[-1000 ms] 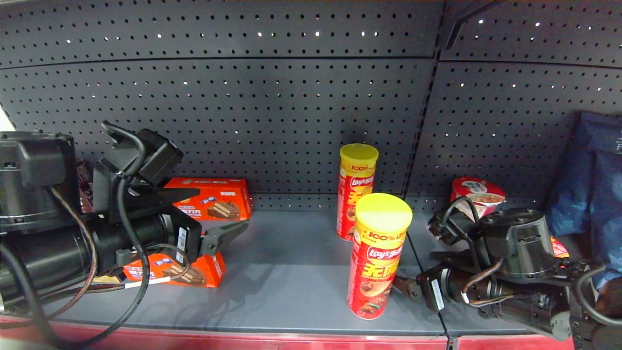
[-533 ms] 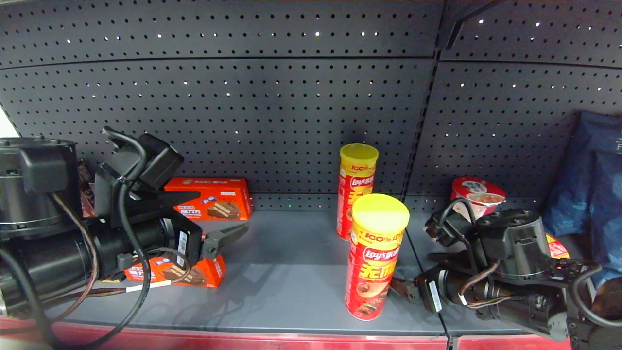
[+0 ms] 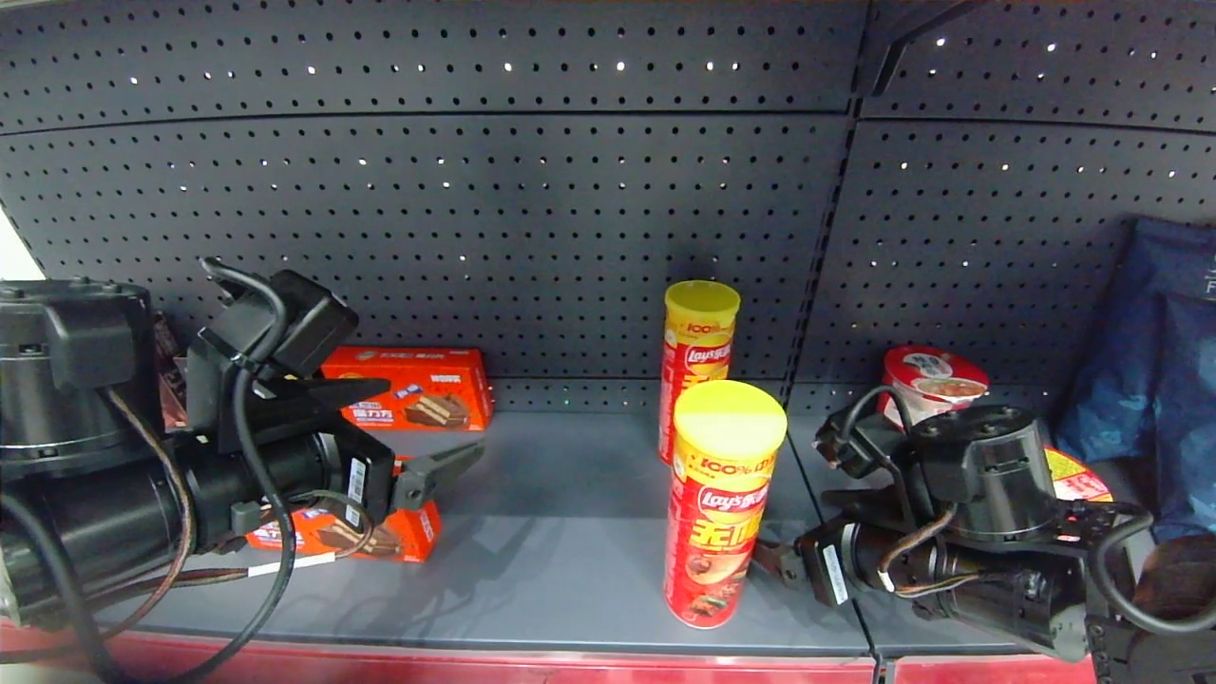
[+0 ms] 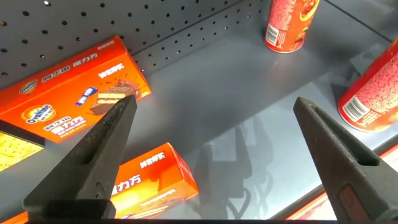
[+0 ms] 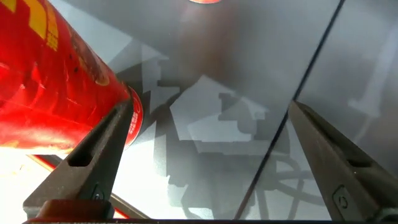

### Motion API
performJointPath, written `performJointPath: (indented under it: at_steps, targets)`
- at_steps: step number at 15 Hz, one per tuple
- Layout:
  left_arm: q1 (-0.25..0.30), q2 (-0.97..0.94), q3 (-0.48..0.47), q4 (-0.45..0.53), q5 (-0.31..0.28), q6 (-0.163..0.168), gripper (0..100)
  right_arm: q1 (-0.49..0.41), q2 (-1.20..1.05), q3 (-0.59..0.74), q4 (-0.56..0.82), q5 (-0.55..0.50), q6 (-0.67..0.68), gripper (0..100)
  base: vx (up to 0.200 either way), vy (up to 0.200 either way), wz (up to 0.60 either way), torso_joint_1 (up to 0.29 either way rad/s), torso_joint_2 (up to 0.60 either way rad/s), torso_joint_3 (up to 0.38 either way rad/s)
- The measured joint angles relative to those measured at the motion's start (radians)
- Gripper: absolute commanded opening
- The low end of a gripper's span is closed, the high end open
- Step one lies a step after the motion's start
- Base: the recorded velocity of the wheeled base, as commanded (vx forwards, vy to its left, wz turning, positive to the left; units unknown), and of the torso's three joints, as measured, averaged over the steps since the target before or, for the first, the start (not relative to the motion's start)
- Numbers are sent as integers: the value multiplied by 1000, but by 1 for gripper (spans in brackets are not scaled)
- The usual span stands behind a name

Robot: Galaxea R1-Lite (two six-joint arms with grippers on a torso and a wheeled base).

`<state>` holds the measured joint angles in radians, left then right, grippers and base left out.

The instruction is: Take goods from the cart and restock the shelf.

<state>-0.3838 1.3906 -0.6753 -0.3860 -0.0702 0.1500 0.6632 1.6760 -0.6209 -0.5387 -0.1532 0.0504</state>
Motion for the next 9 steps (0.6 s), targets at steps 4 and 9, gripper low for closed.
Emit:
performJointPath:
  at_steps: [4,9]
  targets:
    - [0,0,1,0,0,0,100,1,-1,13,-1,0,5,100,0,0,0,0,0,0]
    - [-1,1,2,0,0,0,100,-11,-66,83,-1,5,5,100,0,0,0,0,0,0]
